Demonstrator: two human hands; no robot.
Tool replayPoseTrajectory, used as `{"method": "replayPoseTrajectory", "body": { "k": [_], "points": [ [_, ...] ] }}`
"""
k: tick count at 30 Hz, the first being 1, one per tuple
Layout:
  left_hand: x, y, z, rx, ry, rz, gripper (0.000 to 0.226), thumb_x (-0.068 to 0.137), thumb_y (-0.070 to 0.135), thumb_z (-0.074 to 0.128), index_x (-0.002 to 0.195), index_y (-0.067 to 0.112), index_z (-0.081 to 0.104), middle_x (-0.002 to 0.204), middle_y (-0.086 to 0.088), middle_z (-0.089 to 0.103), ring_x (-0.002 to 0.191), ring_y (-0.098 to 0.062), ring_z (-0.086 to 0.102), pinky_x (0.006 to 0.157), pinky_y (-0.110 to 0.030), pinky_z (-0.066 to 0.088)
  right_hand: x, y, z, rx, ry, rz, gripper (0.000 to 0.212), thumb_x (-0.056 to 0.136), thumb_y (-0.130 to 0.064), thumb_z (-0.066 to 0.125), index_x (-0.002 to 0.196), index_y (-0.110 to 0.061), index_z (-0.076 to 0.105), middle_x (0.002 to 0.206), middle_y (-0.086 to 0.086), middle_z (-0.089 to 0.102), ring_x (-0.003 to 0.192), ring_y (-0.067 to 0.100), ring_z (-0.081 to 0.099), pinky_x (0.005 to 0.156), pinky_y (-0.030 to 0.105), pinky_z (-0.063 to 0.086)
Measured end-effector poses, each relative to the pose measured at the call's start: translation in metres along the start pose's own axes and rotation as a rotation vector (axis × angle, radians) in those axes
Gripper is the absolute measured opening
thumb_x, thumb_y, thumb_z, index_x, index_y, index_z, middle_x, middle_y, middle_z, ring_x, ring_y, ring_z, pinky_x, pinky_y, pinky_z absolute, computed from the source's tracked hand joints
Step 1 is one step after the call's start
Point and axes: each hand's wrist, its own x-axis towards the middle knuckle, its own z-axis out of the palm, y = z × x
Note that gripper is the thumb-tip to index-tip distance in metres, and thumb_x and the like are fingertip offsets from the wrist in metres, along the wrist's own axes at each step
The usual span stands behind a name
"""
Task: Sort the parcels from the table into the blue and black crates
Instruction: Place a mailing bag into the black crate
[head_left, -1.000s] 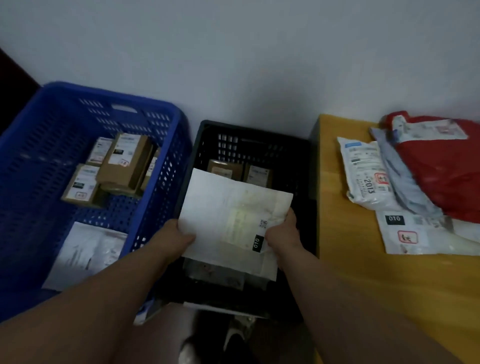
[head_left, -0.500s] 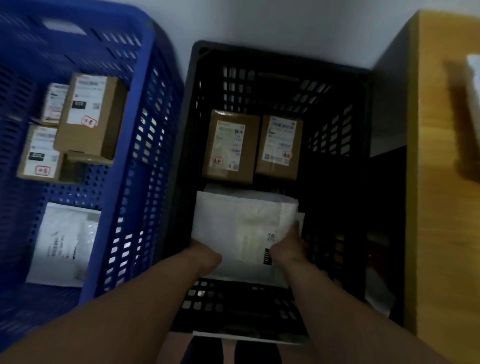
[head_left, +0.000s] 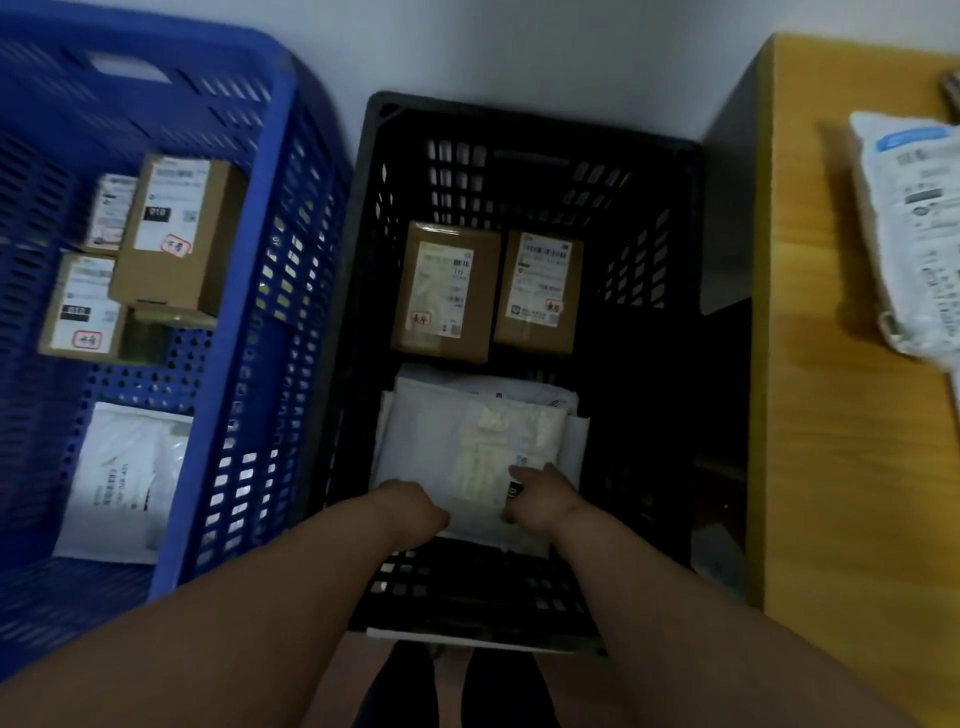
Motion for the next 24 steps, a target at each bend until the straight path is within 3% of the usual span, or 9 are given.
{"method": "replayPoseTrajectory", "body": {
  "k": [3, 7, 13, 16, 24],
  "points": [
    [-0.022, 0.005, 0.001, -0.037, 0.061, 0.035, 0.062, 0.102, 0.041, 0.038, 0.151, 0.005, 0.021, 0.158, -0.014, 0.022, 0.142, -0.025, 0.027, 0.108, -0.021, 0.026, -0.023, -0.007, -0.013, -0.046, 0.028, -0.058, 0.072, 0.092, -0.026, 0.061, 0.154, -0.023, 0.024, 0.160, 0.006, 0.016, 0.144, 0.024, 0.023, 0.117, 0.025, 0.022],
    [-0.060, 0.014, -0.002, -0.083, 0.176, 0.088, 0.069, 0.100, 0.043, 0.044, 0.154, 0.009, 0.015, 0.161, -0.011, 0.013, 0.146, -0.025, 0.020, 0.112, -0.023, 0.021, -0.063, -0.016, -0.029, -0.038, 0.057, -0.115, 0.065, 0.093, -0.024, 0.058, 0.152, -0.020, 0.030, 0.156, 0.007, 0.029, 0.136, 0.026, 0.037, 0.112, 0.028, 0.034],
    [-0.120, 0.033, -0.008, -0.150, 0.390, 0.160, 0.065, 0.098, 0.040, 0.048, 0.152, 0.013, 0.024, 0.158, -0.009, 0.023, 0.142, -0.026, 0.030, 0.110, -0.028, 0.029, -0.148, -0.031, -0.054, -0.034, 0.131, -0.233, 0.054, 0.097, -0.021, 0.053, 0.148, -0.016, 0.037, 0.146, 0.009, 0.044, 0.124, 0.026, 0.051, 0.098, 0.030, 0.048],
    [-0.151, 0.044, -0.006, -0.154, 0.449, 0.217, 0.064, 0.097, 0.039, 0.050, 0.152, 0.014, 0.028, 0.157, -0.009, 0.027, 0.139, -0.026, 0.034, 0.106, -0.027, 0.033, -0.192, -0.030, -0.065, -0.026, 0.186, -0.291, 0.050, 0.097, -0.020, 0.051, 0.146, -0.014, 0.041, 0.145, 0.011, 0.045, 0.125, 0.027, 0.050, 0.102, 0.036, 0.047],
    [-0.229, 0.065, 0.025, -0.175, 0.522, 0.398, 0.050, 0.096, 0.034, 0.055, 0.141, 0.015, 0.045, 0.137, -0.010, 0.053, 0.118, -0.024, 0.053, 0.090, -0.024, 0.042, -0.283, 0.022, -0.074, 0.043, 0.430, -0.371, 0.047, 0.095, -0.024, 0.056, 0.140, -0.014, 0.050, 0.143, 0.007, 0.049, 0.129, 0.024, 0.048, 0.105, 0.034, 0.042]
  ]
}}
